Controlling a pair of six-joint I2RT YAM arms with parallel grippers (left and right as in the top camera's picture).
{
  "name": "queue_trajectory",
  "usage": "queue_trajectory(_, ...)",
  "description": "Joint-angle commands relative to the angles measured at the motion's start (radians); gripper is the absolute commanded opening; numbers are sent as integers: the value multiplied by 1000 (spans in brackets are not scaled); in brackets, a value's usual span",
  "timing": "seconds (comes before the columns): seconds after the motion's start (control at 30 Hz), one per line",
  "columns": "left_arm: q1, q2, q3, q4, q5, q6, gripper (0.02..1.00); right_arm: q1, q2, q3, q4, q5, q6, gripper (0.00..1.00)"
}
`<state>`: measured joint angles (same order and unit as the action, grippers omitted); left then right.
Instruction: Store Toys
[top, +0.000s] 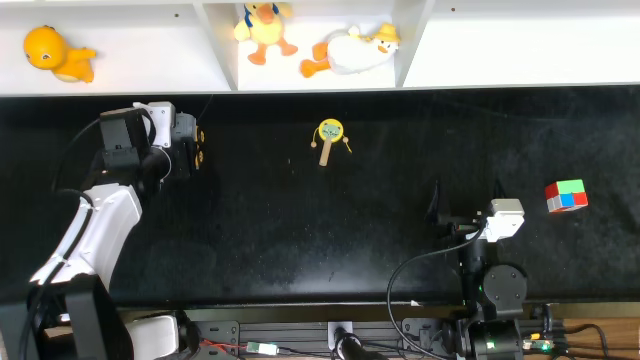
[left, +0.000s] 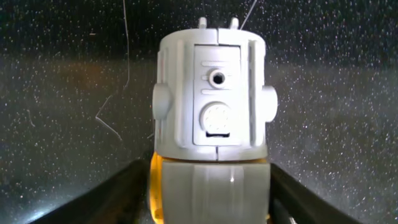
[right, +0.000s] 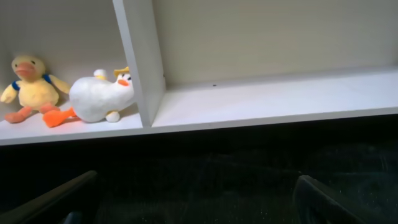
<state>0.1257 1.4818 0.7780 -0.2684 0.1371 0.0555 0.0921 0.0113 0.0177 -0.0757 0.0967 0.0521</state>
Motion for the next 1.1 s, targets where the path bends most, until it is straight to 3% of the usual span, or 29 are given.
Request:
queue_trajectory(0.03,-5,7,-3,3,-8,6,472,-1,-7,-13,5,5,5,996)
queue_trajectory(0.17,-5,7,-3,5,-8,20,395,-1,-7,-13,5,5,5,996)
queue_trajectory(0.37,-5,-26,-5,-10,-16,27,364,-1,-7,-13,5,5,5,998)
queue_trajectory(0.67,-5,-206,-5,-153,-91,27,356,-1,-7,-13,5,5,5,996)
queue_trajectory(0.87,-5,-344,-3,-202,-84,23,356,-1,-7,-13,5,5,5,993)
queue_trajectory(1.1,-5,-299,71,-193,-44,22,356,-1,-7,-13,5,5,5,998)
